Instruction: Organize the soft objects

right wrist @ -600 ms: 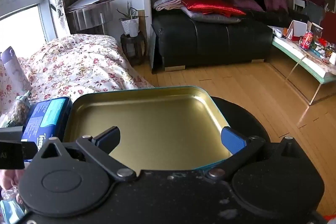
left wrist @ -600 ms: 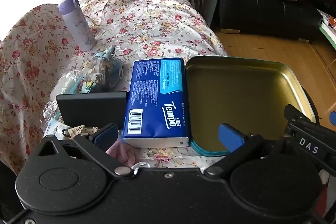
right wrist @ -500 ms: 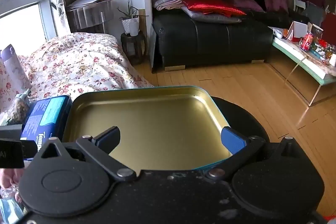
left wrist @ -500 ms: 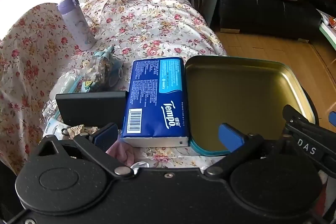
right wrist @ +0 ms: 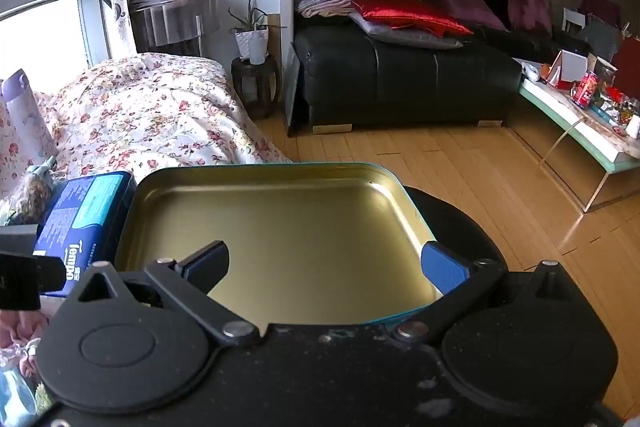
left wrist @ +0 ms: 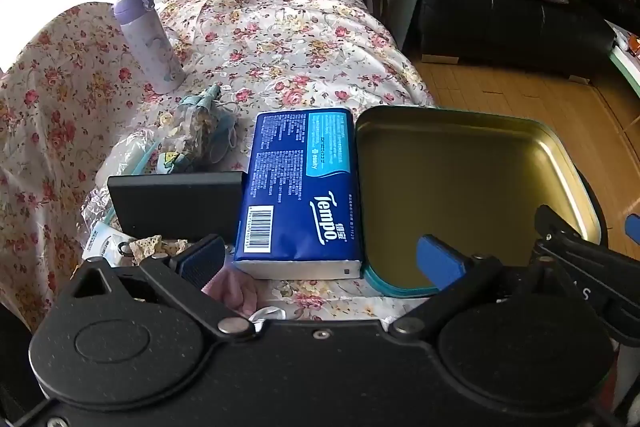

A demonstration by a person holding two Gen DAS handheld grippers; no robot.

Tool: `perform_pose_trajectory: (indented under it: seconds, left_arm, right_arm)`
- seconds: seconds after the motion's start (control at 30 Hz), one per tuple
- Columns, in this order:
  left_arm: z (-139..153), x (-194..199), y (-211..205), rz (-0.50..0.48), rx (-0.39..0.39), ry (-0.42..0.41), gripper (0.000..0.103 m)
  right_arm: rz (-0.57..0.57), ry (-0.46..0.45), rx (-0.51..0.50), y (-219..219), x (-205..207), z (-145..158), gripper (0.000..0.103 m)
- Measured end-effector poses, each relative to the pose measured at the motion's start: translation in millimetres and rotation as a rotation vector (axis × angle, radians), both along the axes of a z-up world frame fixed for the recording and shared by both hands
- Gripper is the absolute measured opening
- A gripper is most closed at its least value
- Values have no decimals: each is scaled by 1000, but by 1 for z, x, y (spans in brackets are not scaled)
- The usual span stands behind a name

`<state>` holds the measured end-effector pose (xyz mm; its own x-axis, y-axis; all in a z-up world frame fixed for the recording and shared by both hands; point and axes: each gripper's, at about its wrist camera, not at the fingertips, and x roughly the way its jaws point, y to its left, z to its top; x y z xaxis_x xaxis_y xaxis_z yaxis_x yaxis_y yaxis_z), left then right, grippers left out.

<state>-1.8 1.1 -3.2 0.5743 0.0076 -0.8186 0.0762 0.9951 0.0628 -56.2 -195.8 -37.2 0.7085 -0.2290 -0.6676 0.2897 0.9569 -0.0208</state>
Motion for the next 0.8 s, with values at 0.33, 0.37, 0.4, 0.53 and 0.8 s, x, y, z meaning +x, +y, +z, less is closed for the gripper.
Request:
perform_pose_trajectory:
  seconds: [0.33,0.37,0.4,0.53,0.8]
  left_arm:
    - [1,0,1,3,-1,1,99]
    - [0,0,1,4,0,1,99]
    - [0,0,1,4,0,2,99]
    - [-1,0,1,5,0,2,99]
    - [-2,-1,-2,5,2,8,99]
  right_arm:
    - [2,3,-4,0,2,-1,103]
    - [2,3,-4,0,2,-1,103]
    - [2,4,-4,0,2,-2,103]
    - [3,4,-4,0,2,-2,103]
    - [3,3,-3,1,2,-2,103]
